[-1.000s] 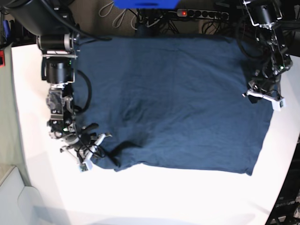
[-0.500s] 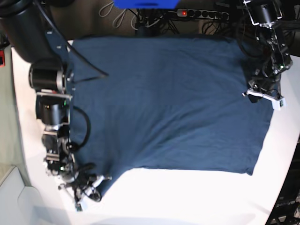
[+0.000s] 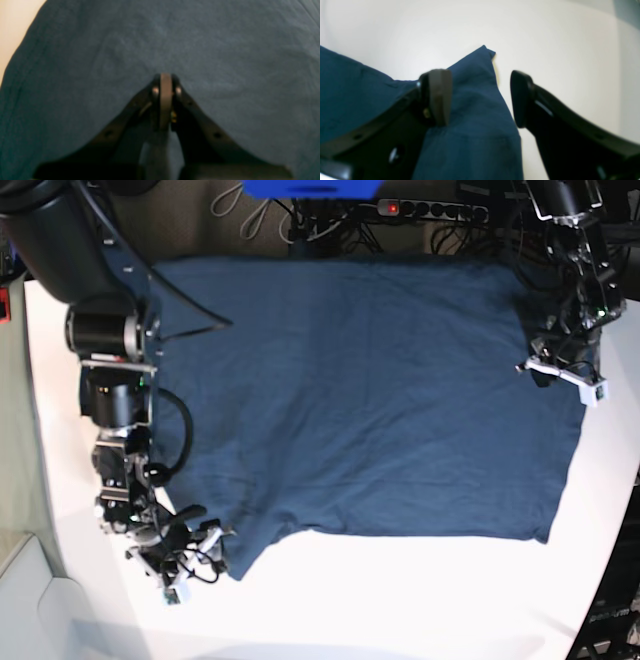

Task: Layout the t-shirt on the table in an organized manner, then fold the t-shirt properly
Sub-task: 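Grasp the t-shirt hem corner with the right gripper and drag it outward, then grasp the shirt edge with both grippers and pull it taut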

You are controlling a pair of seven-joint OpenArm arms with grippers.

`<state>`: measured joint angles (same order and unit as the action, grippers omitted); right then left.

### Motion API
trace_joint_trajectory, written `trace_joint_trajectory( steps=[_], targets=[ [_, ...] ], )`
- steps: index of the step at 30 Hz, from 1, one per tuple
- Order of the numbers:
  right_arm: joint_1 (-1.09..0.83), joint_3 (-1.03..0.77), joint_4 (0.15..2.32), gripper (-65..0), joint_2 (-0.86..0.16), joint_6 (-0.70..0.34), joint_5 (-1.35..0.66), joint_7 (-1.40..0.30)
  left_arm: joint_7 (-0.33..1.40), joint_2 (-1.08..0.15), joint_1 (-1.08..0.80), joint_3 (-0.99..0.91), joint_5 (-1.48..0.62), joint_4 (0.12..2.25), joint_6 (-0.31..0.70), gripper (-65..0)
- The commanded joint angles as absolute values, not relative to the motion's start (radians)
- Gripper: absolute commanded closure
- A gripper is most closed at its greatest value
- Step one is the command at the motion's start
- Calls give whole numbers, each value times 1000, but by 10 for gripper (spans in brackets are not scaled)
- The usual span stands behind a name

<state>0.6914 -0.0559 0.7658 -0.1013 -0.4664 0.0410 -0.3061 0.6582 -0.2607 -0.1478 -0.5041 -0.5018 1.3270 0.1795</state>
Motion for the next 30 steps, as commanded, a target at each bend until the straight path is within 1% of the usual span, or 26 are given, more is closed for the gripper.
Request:
trace_joint_trajectory(
  steps=[1,5,6,8,11,15,17,19,21,26,28,30],
  targets=[
    [725,-53,817,-376,-76,-463,22,-274,722,-265,-159,-503,-470,1325,156,0],
    [685,-53,869,-372,-13,-463,25,-278,722,-265,-159,-503,-470,1325,156,0],
    [682,-53,869,-364,-1,-463,27,-278,722,-265,-159,-503,-470,1325,156,0],
    [657,-51,868,-327,7,-463,27,-282,722,-265,-157,-503,-470,1336,156,0],
    [598,-51,868,-233,2,-463,27,-283,722,-265,-157,-507,-470,1409,156,0],
    [522,-58,869,-65,-50,-463,25,-285,763,-255,-148,-572,-472,1575,156,0],
    [503,-54,869,-17,-70,-463,25,-286,783,-251,-119,-579,-495,1639,156,0],
    [476,-54,872,-12,-94,-463,25,-286,789,-248,-73,-582,-538,1652,156,0],
    [447,-58,872,-19,-117,-463,25,-286,786,-248,-16,-573,-544,1606,156,0],
    [372,-58,875,-16,-177,-463,25,-295,777,-243,173,-526,-507,1291,156,0],
    [344,-58,895,-15,-203,-463,25,-341,728,-248,228,-506,-495,1162,156,0],
    [309,-58,943,-15,-226,-463,25,-415,642,-249,259,-489,-473,1041,156,0]
  ],
)
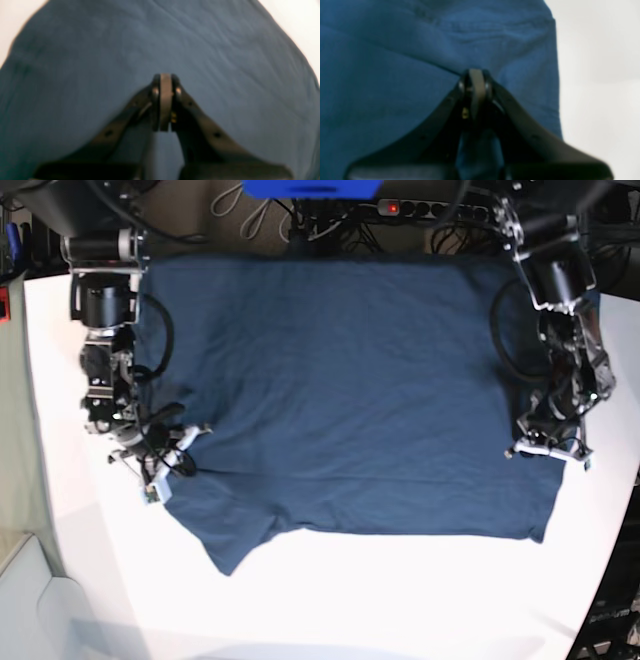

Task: Layout the t-shirt on the table in an organized manner, then fold the t-shirt properly
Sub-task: 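Grasp the shirt edge with both grippers and pull it taut, then drag the hem corner with the right gripper away from the left gripper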

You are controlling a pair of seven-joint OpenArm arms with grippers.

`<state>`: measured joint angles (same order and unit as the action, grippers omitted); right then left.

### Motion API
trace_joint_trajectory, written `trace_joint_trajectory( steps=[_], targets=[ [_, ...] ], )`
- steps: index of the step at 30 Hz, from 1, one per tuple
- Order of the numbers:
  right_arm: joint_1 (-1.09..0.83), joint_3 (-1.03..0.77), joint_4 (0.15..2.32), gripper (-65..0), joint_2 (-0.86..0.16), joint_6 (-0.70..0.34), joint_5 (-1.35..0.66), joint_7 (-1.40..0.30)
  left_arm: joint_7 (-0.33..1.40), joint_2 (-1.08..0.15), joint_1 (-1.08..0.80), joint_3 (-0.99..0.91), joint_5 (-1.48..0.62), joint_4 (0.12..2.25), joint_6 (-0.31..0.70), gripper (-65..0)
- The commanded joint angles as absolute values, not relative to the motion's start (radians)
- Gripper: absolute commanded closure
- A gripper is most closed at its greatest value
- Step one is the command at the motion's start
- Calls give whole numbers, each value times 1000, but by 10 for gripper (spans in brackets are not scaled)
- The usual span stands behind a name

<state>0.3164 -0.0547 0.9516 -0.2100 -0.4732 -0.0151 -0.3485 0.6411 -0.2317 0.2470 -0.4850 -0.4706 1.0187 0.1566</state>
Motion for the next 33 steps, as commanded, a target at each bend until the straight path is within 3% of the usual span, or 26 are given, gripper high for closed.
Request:
trace_joint_trajectory(
  steps=[1,8,14,20,25,33],
  targets=[
    [286,-59,986,-15,-237,-464,25,-453,591,-249,271,-476,-461,989,156,0],
    [116,-51,1300,-14,-294,-466,27,-638,444,-249,303,-453,-367,799,156,0],
    [68,51,1412,-14,-352,-466,25,-820,449,-246,216,-455,-371,840,156,0],
    [113,54,1613,-14,-314,-466,24,-835,449,-243,114,-455,-371,944,156,0],
    [286,101,1552,-13,-209,-466,25,-835,496,-243,107,-460,-371,960,156,0],
    [524,265,1150,-13,-97,-466,27,-750,512,-243,107,-460,-371,961,156,0]
  ],
)
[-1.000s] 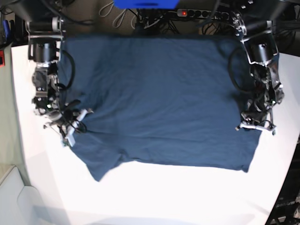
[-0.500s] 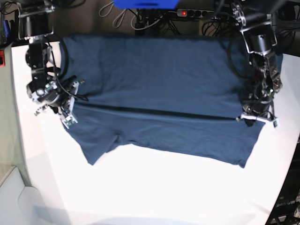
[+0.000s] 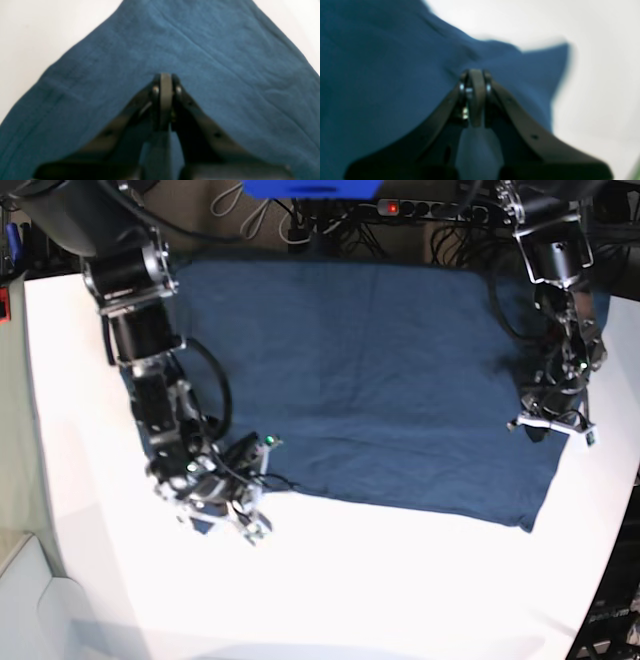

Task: Layout the t-shirt on the table in an organized manner, then fold the t-shirt properly
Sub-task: 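Drag the hem corner with the right gripper away from the left gripper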

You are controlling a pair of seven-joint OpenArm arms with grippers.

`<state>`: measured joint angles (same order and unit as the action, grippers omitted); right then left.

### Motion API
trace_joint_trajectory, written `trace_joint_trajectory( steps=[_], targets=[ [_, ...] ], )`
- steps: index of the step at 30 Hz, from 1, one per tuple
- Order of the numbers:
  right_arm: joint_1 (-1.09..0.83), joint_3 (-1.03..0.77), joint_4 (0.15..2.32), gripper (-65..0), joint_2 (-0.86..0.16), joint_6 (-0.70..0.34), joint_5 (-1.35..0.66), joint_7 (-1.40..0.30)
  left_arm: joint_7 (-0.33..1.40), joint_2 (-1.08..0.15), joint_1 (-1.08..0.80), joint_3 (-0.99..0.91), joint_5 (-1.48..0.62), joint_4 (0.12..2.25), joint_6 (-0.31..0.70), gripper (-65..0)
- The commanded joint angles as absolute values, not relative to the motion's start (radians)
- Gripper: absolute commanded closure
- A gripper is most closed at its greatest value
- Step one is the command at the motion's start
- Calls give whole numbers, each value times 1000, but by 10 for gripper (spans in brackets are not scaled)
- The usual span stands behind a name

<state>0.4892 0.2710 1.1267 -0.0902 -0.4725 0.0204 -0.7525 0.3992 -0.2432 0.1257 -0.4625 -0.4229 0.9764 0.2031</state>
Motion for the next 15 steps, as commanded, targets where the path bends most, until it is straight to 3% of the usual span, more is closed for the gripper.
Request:
trace_joint_trajectory(
  steps=[1,15],
  targets=[
    [538,266,1102,-13,-90,-466,27,-719,512,-243,107,-460,-371,961,156,0],
    [638,266,786,-13,-81,-463,27,-478,512,-243,107,-460,-371,961,156,0]
  ],
)
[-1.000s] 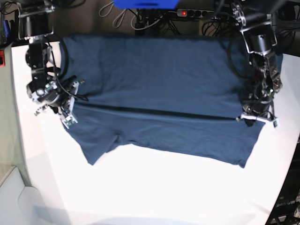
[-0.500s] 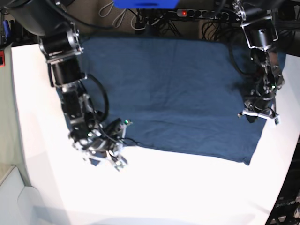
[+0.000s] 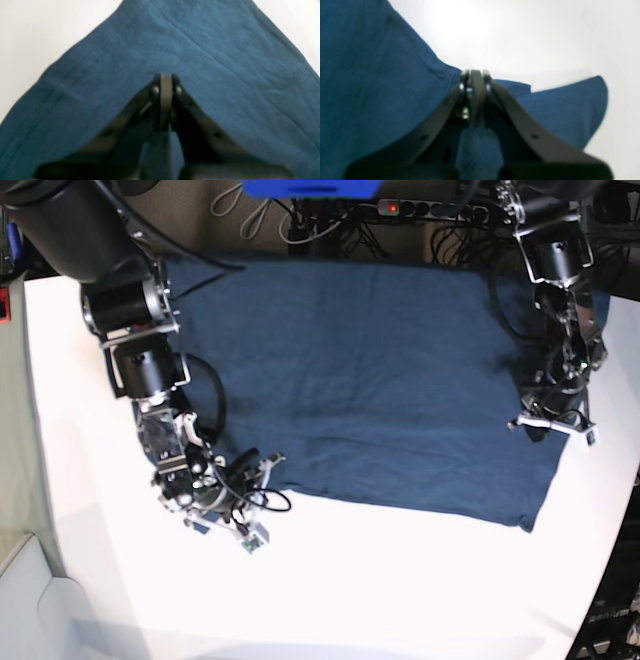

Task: Layout the t-shirt on the table in an organized manner, then fold the t-shirt properly
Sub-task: 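Drag the hem corner with the right gripper away from the left gripper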

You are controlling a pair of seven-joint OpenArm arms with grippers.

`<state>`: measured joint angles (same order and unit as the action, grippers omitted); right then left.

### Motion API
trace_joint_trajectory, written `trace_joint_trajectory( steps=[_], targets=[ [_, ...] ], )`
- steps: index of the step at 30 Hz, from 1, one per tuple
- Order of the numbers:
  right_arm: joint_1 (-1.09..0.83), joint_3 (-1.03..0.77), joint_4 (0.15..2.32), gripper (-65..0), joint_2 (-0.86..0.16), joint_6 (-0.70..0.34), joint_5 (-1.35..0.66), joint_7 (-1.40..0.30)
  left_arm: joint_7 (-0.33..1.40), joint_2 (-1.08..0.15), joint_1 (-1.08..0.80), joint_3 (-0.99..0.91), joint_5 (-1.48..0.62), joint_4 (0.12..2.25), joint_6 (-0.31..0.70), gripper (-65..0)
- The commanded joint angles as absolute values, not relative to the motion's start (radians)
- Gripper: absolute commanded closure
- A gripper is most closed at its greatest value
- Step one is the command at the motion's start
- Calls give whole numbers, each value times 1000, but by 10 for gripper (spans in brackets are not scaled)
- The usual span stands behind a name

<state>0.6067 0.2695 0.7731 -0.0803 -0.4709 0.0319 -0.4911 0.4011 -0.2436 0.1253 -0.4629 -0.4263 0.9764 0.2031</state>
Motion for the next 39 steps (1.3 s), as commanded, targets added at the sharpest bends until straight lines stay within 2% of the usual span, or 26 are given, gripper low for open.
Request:
trace_joint_trajectory(
  steps=[1,13,20,23,28,34,39],
  targets=[
    [642,266,765,-13,-81,-461,27,-466,512,-243,107,-460,-371,961,156,0],
    [654,318,578,-16,-50,-463,28,-240,512,-242,93,-460,-371,961,156,0],
    [651,565,576,-15,-27,-470,27,-94,513,-242,90,-456,-371,961,156,0],
    [667,638,584,-15,-22,-539,27,-50,513,-242,76,-456,-371,961,156,0],
    [725,624,639,-14,-28,-582,21,-39,513,-242,70,-456,-371,961,156,0],
    [713,372,842,-14,-45,-582,21,-173,513,-242,68,-458,-371,961,156,0],
    [694,268,816,-14,-50,-582,27,-214,513,-242,68,-458,-371,961,156,0]
  ],
)
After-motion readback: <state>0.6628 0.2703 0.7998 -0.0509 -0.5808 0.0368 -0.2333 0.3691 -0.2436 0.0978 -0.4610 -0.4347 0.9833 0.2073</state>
